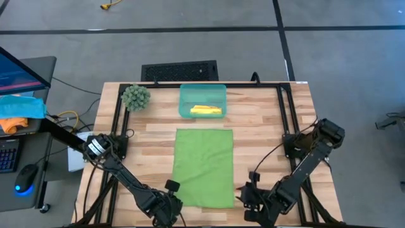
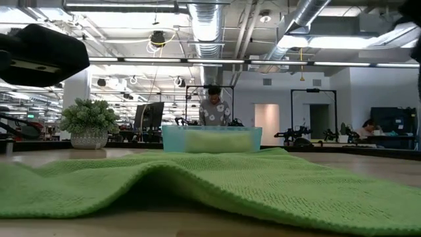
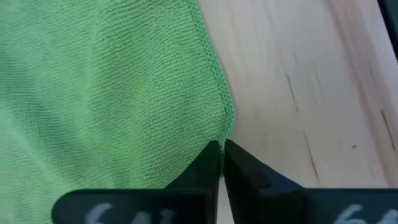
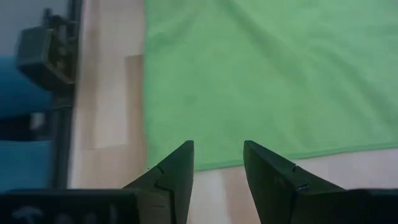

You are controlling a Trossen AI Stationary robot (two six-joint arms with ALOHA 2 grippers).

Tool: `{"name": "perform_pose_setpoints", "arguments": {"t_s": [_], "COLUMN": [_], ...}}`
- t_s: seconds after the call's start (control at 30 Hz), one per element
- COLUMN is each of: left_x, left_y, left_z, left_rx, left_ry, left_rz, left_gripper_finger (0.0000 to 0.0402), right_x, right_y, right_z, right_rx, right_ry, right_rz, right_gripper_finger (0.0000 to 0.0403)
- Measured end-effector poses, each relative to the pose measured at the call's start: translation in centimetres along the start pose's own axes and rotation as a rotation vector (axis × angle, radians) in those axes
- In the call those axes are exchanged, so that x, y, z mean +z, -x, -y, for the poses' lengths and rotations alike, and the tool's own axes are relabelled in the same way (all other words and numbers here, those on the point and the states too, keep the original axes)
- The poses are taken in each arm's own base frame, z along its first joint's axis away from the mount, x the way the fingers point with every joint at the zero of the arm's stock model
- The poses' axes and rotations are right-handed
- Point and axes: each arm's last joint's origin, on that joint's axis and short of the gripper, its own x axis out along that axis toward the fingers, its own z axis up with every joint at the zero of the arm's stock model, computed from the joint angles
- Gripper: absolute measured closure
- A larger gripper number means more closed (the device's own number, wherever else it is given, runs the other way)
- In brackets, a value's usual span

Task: Roll microfiber towels into tight, uniform cylinder then place into a basket
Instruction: Fold the green microfiber cloth

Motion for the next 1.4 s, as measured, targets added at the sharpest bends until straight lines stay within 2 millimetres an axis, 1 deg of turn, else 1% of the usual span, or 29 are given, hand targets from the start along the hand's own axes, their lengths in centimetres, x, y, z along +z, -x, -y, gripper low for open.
{"name": "perform_pose_setpoints", "arguments": {"t_s": [0.1, 0.17, 0.37, 0.57, 0.7, 0.8, 1.0, 1.03, 1.1, 1.17, 1.23, 1.3, 1.4], "left_x": [0.0, 0.0, 0.0, 0.1, 0.2, 0.3, 0.4, 0.4, 0.4, 0.4, 0.4, 0.4, 0.4], "left_y": [0.0, 0.0, 0.0, 0.0, -0.1, -0.2, -0.2, -0.2, -0.2, -0.2, -0.2, -0.2, -0.2], "left_z": [0.0, 0.0, 0.0, -0.1, -0.4, -0.7, -0.8, -0.8, -0.8, -0.8, -0.8, -0.8, -0.8], "left_rx": [0.000, 0.000, -0.001, -0.001, 0.002, 0.005, 0.004, 0.004, 0.004, 0.004, 0.004, 0.004, 0.000], "left_ry": [0.010, 0.020, 0.068, 0.101, 0.121, 0.125, 0.123, 0.121, 0.121, 0.121, 0.121, 0.121, 0.121], "left_rz": [0.000, 0.000, 0.001, 0.004, 0.004, 0.003, 0.002, 0.002, 0.002, 0.002, 0.002, 0.001, -0.001], "left_gripper_finger": [0.0391, 0.0391, 0.0391, 0.0391, 0.0391, 0.0391, 0.0391, 0.0391, 0.0391, 0.0391, 0.0391, 0.0391, 0.0391], "right_x": [-0.5, -0.4, -0.4, -1.2, -1.5, -1.9, -2.3, -2.3, -2.5, -2.9, -3.2, -3.9, -4.2], "right_y": [-0.5, -0.6, -0.9, -1.5, -1.9, -2.2, -2.7, -2.9, -3.8, -4.7, -5.6, -6.1, -6.8], "right_z": [-0.2, -0.4, -0.6, -0.4, -0.5, -0.5, -0.2, -0.1, -0.3, -0.5, -1.2, -1.3, -1.8], "right_rx": [0.067, 0.099, 0.133, 0.153, 0.198, 0.238, 0.252, 0.254, 0.252, 0.251, 0.264, 0.252, 0.271], "right_ry": [-0.034, -0.036, -0.012, 0.057, 0.086, 0.081, 0.068, 0.063, 0.058, 0.098, 0.123, 0.159, 0.169], "right_rz": [-0.011, -0.009, 0.026, 0.039, 0.067, 0.094, 0.105, 0.107, 0.112, 0.101, 0.086, 0.049, 0.020], "right_gripper_finger": [0.0241, 0.0241, 0.0238, 0.0211, 0.0197, 0.0196, 0.0199, 0.0199, 0.0198, 0.0197, 0.0197, 0.0199, 0.0202]}}
